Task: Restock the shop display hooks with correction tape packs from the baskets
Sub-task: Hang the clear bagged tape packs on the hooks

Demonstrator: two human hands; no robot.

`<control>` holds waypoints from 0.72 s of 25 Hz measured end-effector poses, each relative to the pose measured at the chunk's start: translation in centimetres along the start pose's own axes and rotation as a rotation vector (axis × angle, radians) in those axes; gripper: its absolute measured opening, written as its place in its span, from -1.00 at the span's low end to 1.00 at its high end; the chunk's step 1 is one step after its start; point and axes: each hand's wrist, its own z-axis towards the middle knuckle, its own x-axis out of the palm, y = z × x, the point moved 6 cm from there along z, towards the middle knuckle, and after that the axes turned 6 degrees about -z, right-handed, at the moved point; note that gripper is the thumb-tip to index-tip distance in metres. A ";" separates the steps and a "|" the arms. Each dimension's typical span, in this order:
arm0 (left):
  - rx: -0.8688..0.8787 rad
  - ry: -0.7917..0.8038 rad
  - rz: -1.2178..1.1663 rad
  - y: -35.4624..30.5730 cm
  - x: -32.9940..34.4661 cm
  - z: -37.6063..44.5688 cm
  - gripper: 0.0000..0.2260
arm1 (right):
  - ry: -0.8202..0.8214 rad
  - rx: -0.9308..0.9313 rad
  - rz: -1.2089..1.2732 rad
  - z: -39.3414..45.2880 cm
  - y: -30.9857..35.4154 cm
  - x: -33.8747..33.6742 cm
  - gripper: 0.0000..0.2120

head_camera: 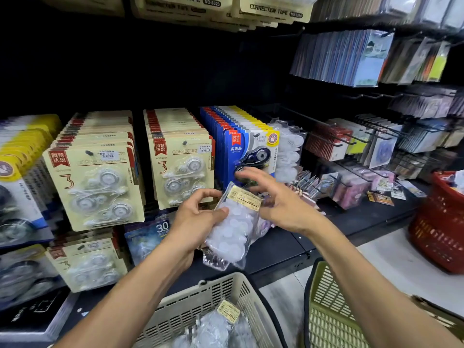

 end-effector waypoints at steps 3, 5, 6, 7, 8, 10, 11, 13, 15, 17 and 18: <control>-0.092 0.016 -0.105 0.3 -0.4 0.0 -0.82 | 0.051 -0.051 -0.139 0.3 -0.6 0.9 -0.31; -0.139 0.063 -0.221 0.0 -0.1 -0.3 -0.86 | -0.084 -0.026 -0.042 0.3 -1.4 0.3 -0.55; -0.159 0.100 -0.305 -0.2 0.1 -0.5 -0.86 | -0.154 -0.001 0.062 0.1 -1.9 -0.1 -0.65; -0.167 0.143 -0.377 -0.5 0.4 -0.6 -0.84 | -0.224 0.027 0.176 -0.1 -2.3 -0.6 -0.72; -0.156 0.176 -0.390 -0.8 0.6 -0.8 -0.79 | -0.313 0.059 0.284 -0.3 -2.8 -1.3 -0.77; -0.076 0.155 -0.186 -1.0 0.5 -0.6 -0.76 | -0.540 0.114 0.509 -1.0 -3.7 -3.3 -0.83; -0.015 0.112 -0.002 -1.0 0.2 -0.4 -0.78 | -0.656 0.135 0.628 -1.5 -4.2 -4.4 -0.86; 0.124 0.063 0.458 -1.0 -0.3 -0.3 -0.76 | -0.846 0.178 0.817 -2.7 -5.3 -6.6 -0.87; 0.272 0.090 1.070 -0.1 -0.1 -0.1 -0.47 | -0.945 0.256 0.869 -3.8 -6.8 -7.9 -0.78; 0.376 0.109 1.472 0.8 0.1 0.1 -0.24 | -0.968 0.363 0.849 -4.6 -8.6 -8.3 -0.79; 0.379 0.120 1.530 1.2 0.1 0.3 -0.19 | -0.961 0.411 0.830 -4.9 -9.4 -8.2 -0.82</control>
